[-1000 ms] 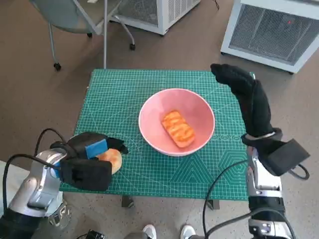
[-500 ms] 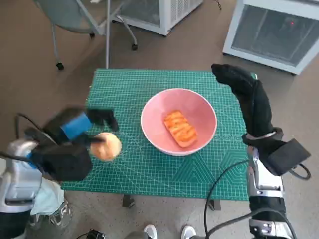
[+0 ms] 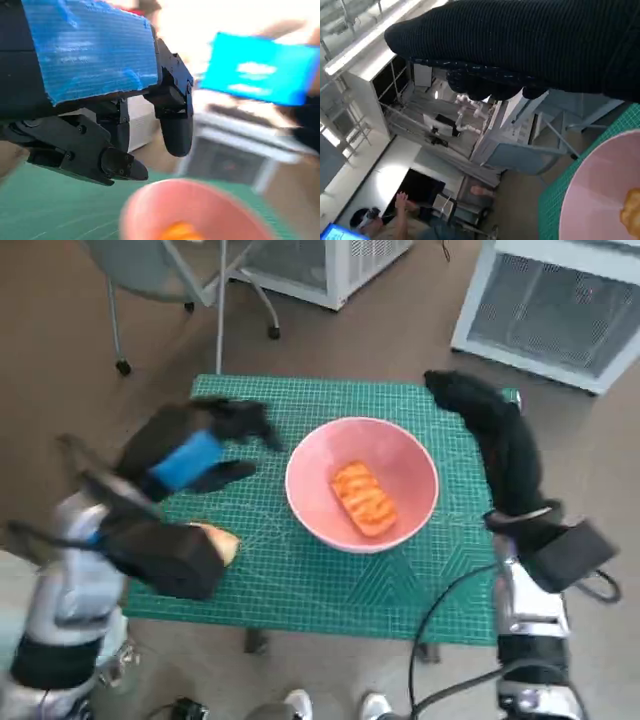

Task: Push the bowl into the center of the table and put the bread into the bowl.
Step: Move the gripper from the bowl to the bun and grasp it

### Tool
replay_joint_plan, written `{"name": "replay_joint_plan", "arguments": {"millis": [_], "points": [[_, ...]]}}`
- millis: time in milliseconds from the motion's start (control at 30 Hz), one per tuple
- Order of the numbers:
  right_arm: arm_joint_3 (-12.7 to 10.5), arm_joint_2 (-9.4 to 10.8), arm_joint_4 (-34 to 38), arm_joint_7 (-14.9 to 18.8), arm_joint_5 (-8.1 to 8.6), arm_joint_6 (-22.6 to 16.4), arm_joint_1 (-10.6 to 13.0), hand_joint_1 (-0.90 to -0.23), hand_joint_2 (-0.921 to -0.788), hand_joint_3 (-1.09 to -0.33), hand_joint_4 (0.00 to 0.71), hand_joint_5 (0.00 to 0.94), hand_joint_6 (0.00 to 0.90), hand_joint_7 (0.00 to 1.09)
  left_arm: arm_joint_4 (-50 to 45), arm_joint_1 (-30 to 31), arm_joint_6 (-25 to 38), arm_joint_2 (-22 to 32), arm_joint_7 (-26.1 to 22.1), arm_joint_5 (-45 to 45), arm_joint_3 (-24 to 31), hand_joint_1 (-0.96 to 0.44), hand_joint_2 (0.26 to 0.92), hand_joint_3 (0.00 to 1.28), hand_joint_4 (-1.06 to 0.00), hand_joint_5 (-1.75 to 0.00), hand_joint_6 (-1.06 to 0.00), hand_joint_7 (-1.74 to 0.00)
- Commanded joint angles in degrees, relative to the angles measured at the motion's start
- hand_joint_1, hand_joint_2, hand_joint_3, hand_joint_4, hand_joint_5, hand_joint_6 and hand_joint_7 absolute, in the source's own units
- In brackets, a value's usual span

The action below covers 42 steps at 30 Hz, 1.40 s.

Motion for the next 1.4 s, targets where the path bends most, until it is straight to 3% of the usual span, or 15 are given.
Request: {"name": "replay_joint_plan", "arguments": {"millis": [33, 267, 500, 1000, 1400], "points": [[-0.4, -0.49, 1.0, 0.69, 0.31, 0.3, 0.83, -0.642, -0.921, -0.723, 0.219, 0.0, -0.001, 0.54, 2.28, -6.0, -1.01, -2.48, 0.77, 1.81, -2.38, 0.0, 0.92, 0.08, -0.69, -1.25, -0.6, -1.11], [-0.64, -0.63, -0.04, 0.63, 0.37, 0.46, 1.43, -0.633, -0.921, -0.725, 0.218, 0.0, -0.001, 0.53, 6.86, -11.87, -0.42, -6.86, -0.08, 2.9, -6.11, 0.0, 0.92, 0.05, -0.73, -1.17, -0.63, -1.12], [-0.62, -0.48, -1.15, 0.34, 0.19, 0.65, 2.14, -0.629, -0.921, -0.728, 0.219, 0.0, -0.001, 0.53, 10.62, -13.91, -1.19, -9.25, 0.48, 2.65, -7.53, 0.0, 0.92, 0.05, -0.74, -1.11, -0.63, -1.16], [-1.44, -0.4, -2.48, 0.44, 0.99, 1.93, 3.47, -0.632, -0.921, -0.731, 0.216, 0.0, -0.001, 0.53, 10.19, -12.16, -2.82, -9.18, -0.59, 1.16, -6.98, 0.0, 0.92, 0.05, -0.76, -1.11, -0.6, -1.16], [-1.12, 0.28, -2.85, -0.22, 0.33, 2.26, 3.61, -0.633, -0.921, -0.73, 0.217, 0.001, -0.001, 0.53, 4.14, -8.45, -0.72, -5.94, -3.98, -0.55, -4.1, 0.0, 0.914, 0.04, -0.76, -1.16, -0.64, -1.08]]}}
